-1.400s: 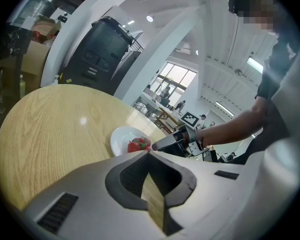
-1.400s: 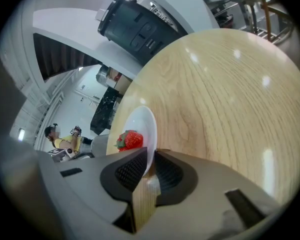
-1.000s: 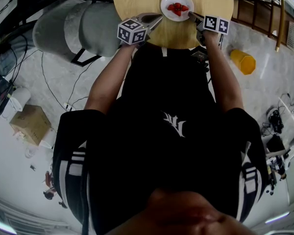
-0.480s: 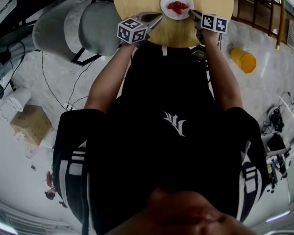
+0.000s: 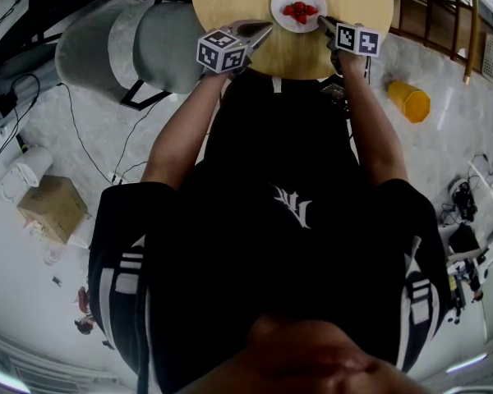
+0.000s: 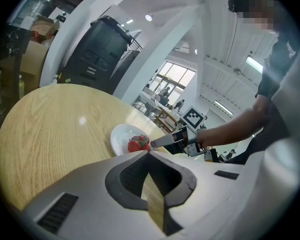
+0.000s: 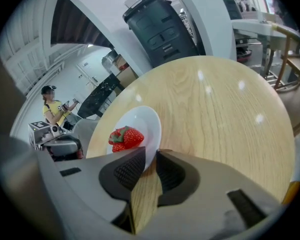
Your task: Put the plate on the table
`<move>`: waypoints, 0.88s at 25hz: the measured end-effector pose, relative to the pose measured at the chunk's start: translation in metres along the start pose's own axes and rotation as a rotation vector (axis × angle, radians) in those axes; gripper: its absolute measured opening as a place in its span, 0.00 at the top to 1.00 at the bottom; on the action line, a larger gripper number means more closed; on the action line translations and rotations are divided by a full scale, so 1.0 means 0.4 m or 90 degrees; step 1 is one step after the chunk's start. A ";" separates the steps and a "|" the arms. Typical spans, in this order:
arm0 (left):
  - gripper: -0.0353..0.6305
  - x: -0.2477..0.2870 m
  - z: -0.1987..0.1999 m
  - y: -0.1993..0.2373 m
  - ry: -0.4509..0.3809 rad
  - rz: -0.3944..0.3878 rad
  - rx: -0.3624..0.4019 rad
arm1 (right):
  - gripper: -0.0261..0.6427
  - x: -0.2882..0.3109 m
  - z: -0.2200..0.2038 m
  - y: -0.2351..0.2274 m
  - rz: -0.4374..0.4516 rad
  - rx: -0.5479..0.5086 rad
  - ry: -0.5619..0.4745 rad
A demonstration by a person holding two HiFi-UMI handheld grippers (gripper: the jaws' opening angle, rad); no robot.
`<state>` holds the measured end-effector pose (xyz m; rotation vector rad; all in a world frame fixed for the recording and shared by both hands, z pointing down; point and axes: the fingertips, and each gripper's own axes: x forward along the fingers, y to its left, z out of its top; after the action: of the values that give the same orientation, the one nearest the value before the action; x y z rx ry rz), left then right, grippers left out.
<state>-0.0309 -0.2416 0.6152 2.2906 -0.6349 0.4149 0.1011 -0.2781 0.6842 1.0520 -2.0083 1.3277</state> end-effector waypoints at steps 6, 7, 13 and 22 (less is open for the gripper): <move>0.95 -0.004 -0.004 -0.002 0.004 -0.002 0.002 | 0.85 -0.004 0.006 -0.003 -0.019 -0.033 -0.006; 0.95 -0.004 -0.004 -0.002 0.005 -0.002 0.001 | 0.85 -0.005 0.006 -0.004 -0.023 -0.039 -0.007; 0.95 -0.014 -0.003 0.002 0.007 -0.002 0.007 | 0.83 -0.004 0.006 -0.006 -0.042 -0.067 -0.004; 0.95 -0.032 -0.009 0.015 0.007 -0.007 0.010 | 0.83 0.007 -0.001 0.004 -0.065 -0.109 0.005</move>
<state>-0.0452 -0.2389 0.6151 2.3048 -0.6156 0.4288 0.0980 -0.2784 0.6857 1.0538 -1.9945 1.0844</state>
